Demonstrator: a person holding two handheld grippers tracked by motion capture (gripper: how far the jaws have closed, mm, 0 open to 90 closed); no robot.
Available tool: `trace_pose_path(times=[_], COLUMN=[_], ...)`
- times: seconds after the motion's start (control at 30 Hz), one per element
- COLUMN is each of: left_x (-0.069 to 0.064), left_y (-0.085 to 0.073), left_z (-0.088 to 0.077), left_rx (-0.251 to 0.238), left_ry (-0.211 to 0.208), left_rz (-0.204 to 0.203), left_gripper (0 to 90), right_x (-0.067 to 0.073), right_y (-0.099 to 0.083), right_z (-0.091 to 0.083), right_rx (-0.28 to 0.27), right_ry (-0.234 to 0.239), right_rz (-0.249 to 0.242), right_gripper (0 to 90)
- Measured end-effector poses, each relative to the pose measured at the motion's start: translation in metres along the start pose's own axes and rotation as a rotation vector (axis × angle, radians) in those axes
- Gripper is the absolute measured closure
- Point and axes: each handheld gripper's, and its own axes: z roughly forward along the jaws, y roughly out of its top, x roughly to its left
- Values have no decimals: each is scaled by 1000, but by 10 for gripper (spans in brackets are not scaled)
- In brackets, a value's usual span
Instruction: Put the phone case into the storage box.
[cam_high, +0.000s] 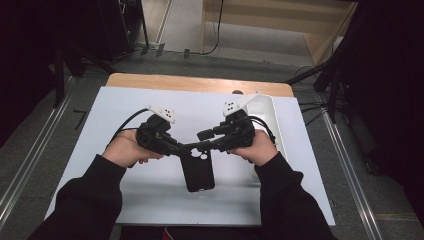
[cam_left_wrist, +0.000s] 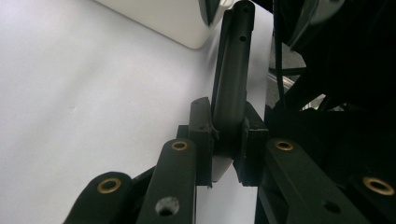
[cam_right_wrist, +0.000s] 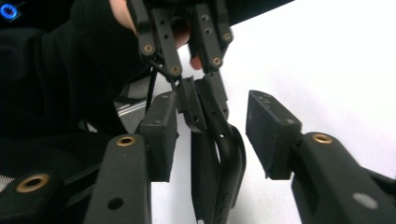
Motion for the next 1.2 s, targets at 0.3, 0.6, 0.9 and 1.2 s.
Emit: trace_pose_path(times=[0.3, 0.6, 0.9, 1.2], left_x=[1, 0, 0, 1], left_y=[0, 1, 0, 0], left_z=[-5, -13, -23, -35], left_rx=[5, -15, -37, -58], left_ry=[14, 49, 77, 113], left_rz=[-38, -65, -92, -138], left_gripper=[792, 791, 791, 791], right_x=[-4, -11, -15, -17], right_y=[-2, -11, -22, -29], right_z=[-16, -21, -18, -11], right_rx=[-45, -72, -65, -66], right_ry=[-126, -252, -339, -340], right_rz=[73, 86, 103, 121], right_gripper=[441, 339, 167, 0])
